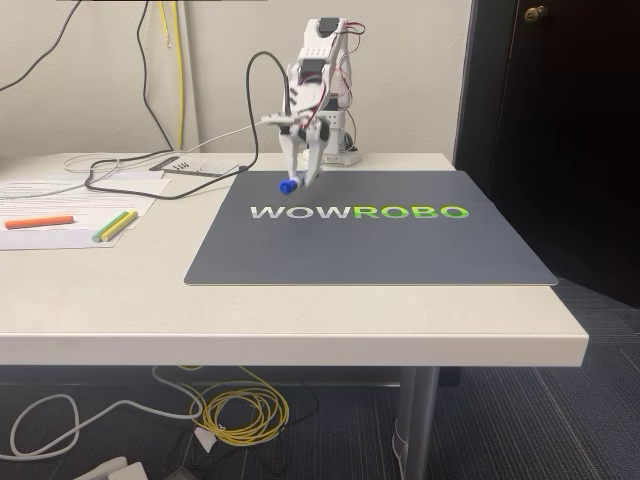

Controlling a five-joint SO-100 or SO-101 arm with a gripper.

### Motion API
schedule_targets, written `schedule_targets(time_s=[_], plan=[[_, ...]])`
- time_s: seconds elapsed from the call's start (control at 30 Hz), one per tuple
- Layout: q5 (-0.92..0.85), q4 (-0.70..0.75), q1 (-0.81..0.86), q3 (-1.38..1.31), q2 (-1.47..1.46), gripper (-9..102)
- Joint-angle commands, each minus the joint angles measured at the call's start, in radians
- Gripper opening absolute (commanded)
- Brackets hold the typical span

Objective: Pick up the blue marker.

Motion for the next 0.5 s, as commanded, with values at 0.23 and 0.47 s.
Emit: schedule_targets(time_s=[0.23, 0.47], plan=[[0.586, 0.307, -0.094, -0.451, 0.083, 0], [0.923, 0.321, -0.094, -0.479, 0.146, 0]])
